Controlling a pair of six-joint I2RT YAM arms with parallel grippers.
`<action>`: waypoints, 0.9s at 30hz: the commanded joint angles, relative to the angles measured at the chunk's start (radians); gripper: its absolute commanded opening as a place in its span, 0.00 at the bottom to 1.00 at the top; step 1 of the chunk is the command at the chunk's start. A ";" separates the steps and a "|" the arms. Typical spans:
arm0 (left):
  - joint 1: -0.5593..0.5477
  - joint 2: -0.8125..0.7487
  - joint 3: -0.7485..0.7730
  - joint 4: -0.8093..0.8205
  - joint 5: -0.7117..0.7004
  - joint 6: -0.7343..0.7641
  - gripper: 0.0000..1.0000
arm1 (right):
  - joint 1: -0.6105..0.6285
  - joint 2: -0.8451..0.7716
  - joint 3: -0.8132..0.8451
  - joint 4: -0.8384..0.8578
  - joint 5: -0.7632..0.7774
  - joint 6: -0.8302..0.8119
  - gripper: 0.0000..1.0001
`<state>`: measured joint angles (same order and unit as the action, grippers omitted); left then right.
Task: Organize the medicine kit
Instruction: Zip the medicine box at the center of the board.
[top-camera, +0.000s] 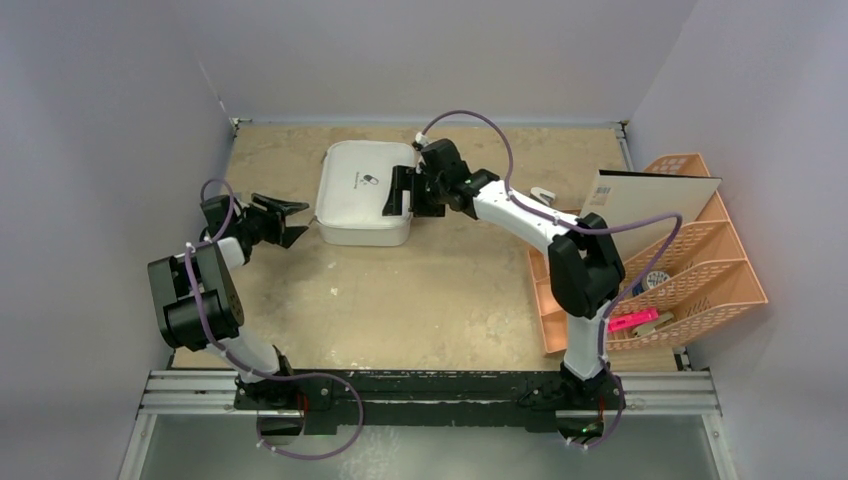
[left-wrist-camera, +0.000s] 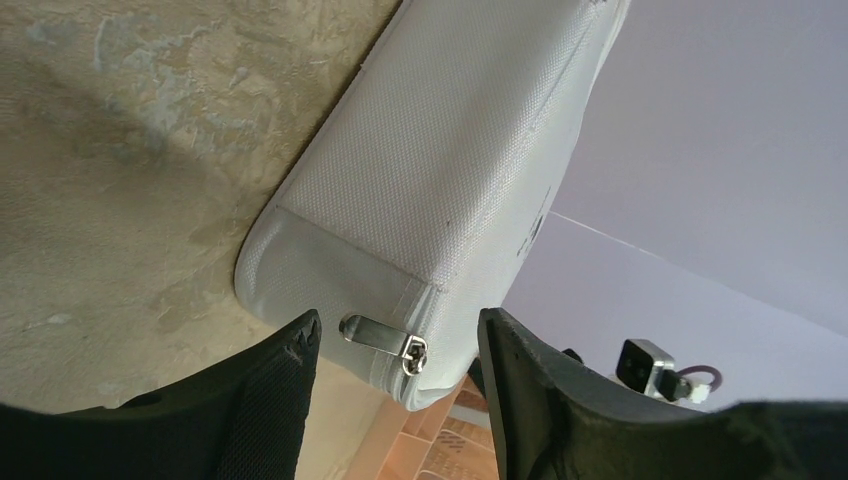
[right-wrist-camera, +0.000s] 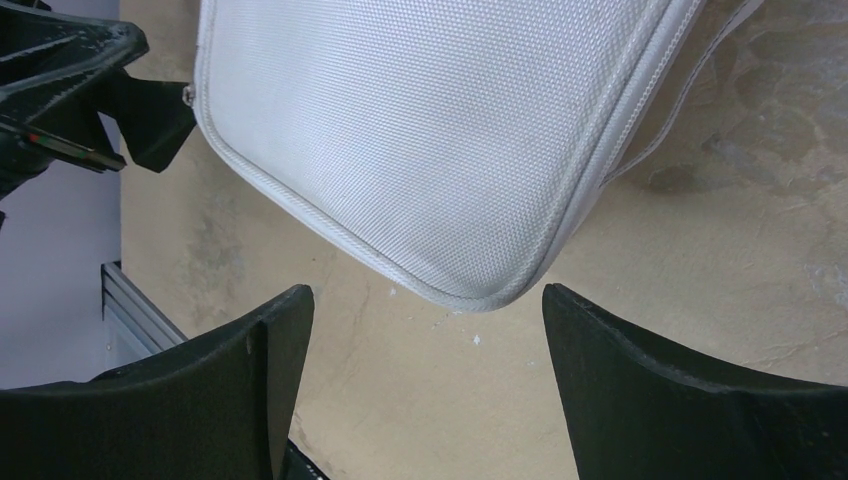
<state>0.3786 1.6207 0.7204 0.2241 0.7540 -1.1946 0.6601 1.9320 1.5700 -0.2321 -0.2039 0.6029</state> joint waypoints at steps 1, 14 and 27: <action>-0.001 0.020 -0.013 0.056 -0.025 -0.084 0.57 | 0.005 0.008 0.033 0.011 -0.017 0.003 0.86; -0.063 0.042 -0.012 0.070 -0.091 -0.216 0.38 | 0.016 0.041 0.042 0.013 -0.002 0.003 0.86; -0.063 -0.037 -0.035 -0.079 -0.144 -0.090 0.00 | 0.025 0.094 0.043 0.019 0.025 0.018 0.84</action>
<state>0.3183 1.6341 0.7128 0.2333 0.6502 -1.3663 0.6746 2.0361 1.5875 -0.2302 -0.2005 0.6041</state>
